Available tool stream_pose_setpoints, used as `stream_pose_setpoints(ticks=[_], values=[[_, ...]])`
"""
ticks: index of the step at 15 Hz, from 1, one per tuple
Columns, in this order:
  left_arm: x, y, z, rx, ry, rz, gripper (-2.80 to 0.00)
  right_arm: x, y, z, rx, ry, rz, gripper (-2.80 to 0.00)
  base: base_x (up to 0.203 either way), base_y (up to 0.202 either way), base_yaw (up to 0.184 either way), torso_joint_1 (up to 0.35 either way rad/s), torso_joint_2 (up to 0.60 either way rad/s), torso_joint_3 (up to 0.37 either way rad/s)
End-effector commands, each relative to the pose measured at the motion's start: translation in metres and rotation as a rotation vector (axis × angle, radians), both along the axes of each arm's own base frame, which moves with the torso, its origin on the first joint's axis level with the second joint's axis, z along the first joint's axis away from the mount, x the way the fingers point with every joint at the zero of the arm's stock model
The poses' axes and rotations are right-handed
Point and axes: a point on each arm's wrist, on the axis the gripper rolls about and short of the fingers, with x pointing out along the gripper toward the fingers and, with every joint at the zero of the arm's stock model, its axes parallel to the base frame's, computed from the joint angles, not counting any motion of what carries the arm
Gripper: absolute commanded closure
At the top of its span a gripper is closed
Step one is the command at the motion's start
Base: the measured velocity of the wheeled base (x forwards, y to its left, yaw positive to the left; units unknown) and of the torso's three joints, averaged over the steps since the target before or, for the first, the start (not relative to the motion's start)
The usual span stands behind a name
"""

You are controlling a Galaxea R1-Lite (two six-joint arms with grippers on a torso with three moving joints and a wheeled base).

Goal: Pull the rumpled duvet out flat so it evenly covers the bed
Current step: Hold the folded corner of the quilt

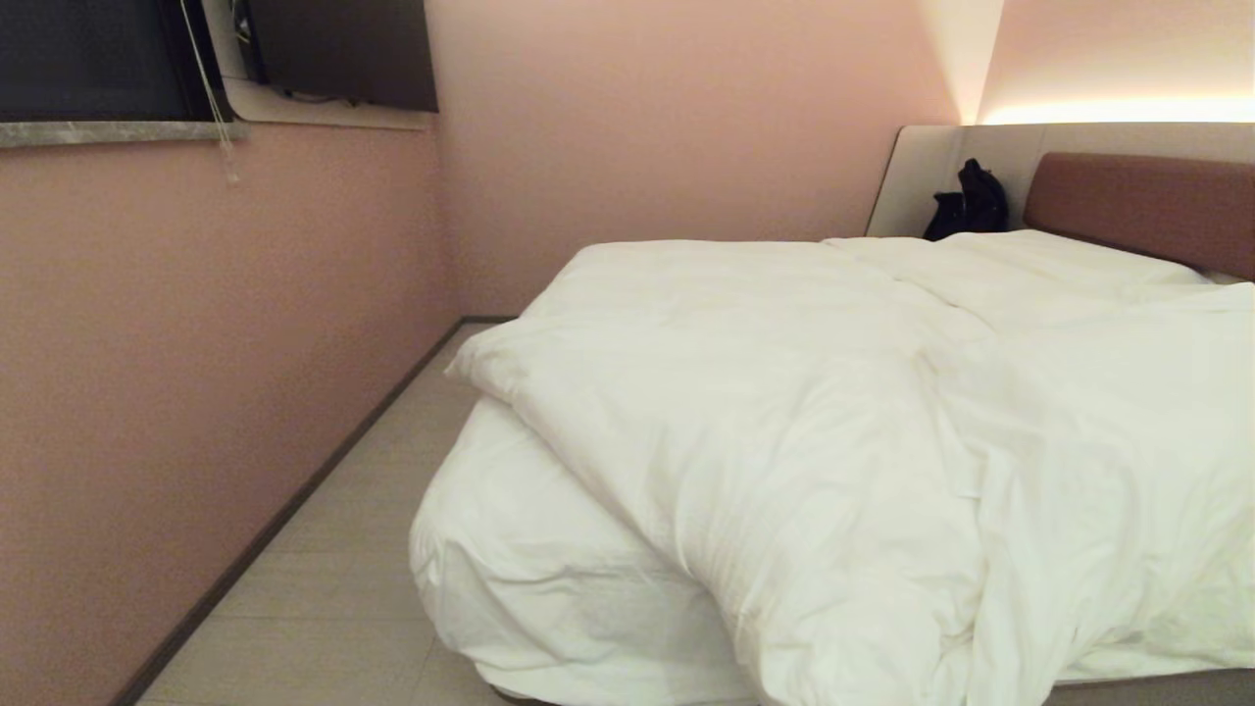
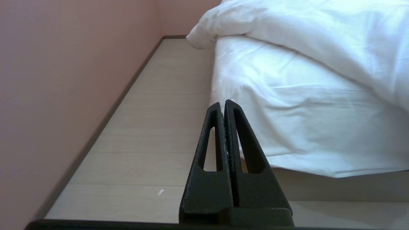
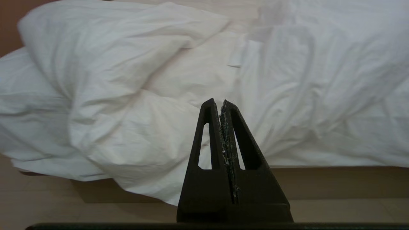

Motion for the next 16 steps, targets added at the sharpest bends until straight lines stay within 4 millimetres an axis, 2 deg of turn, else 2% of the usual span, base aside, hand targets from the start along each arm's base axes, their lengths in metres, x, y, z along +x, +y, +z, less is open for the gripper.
stream_pose_setpoints(ticks=[1, 12, 16], values=[[0.0000, 0.0000, 0.0000, 0.000, 0.000, -0.001, 0.00, 0.0001, 0.0000, 0.0001, 0.000, 0.000, 0.000, 0.00, 0.000, -0.188, -0.001, 0.002, 0.00, 0.000], [0.0001, 0.0000, -0.0003, -0.003, 0.000, -0.001, 0.00, 0.0001, 0.0000, 0.0001, 0.000, 0.000, 0.000, 0.00, 0.000, -0.193, 0.001, 0.002, 0.00, 0.001], [0.0001, -0.0001, -0.0003, -0.003, 0.000, -0.003, 0.00, 0.0001, 0.0000, 0.0001, 0.000, 0.000, 0.000, 0.00, 0.000, -0.054, -0.001, 0.000, 0.00, 0.001]])
